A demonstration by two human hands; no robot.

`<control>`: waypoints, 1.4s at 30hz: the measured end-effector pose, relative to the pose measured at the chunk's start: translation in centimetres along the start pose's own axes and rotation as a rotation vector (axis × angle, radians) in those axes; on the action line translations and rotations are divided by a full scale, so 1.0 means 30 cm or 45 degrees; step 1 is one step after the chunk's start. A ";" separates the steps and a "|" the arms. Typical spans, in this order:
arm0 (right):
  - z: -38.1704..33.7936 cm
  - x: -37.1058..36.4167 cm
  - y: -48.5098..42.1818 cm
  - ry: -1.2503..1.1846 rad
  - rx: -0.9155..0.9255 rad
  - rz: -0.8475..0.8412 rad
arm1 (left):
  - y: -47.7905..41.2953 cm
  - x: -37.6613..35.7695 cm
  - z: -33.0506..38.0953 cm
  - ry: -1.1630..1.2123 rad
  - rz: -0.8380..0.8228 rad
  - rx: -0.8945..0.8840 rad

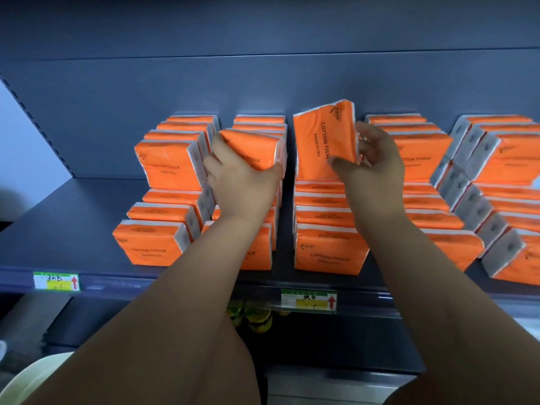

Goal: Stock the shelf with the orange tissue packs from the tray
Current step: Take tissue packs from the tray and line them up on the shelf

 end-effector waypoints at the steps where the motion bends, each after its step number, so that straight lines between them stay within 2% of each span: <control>1: 0.002 0.007 -0.002 -0.008 -0.010 0.008 | 0.000 -0.004 -0.003 0.004 0.000 0.012; 9: 0.004 0.045 -0.009 0.013 0.005 -0.018 | -0.005 -0.039 -0.022 -0.042 0.034 0.039; 21: -0.007 0.060 -0.007 0.376 0.251 -0.170 | -0.020 -0.047 -0.042 -0.105 0.020 0.004; 27: -0.018 0.061 -0.001 0.423 0.276 -0.194 | -0.010 -0.029 -0.003 -0.262 0.080 -0.176; 31: -0.020 0.067 -0.007 0.481 0.292 -0.158 | 0.020 -0.004 0.077 -0.266 0.171 -0.539; 33: -0.022 0.069 -0.017 0.442 0.264 -0.160 | 0.046 -0.006 0.120 -0.142 0.129 -0.734; 35: -0.030 0.074 -0.023 0.330 0.220 -0.175 | 0.080 -0.022 0.147 -0.069 0.047 -0.830; 38: -0.037 0.083 -0.022 0.234 0.214 -0.187 | 0.125 -0.051 0.161 0.036 -0.138 -0.791; 42: -0.036 0.098 -0.030 0.183 0.212 -0.091 | 0.159 -0.088 0.156 0.198 -0.364 -0.603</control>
Point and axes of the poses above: each hand's wrist, its own y-axis away from the middle knuckle, its own x-axis out of the back of the hand, z = x × y, the point moved 5 cm from there along -y, towards the middle knuckle, and after that the axes turned 9 degrees about y, right-handed, at the moved point
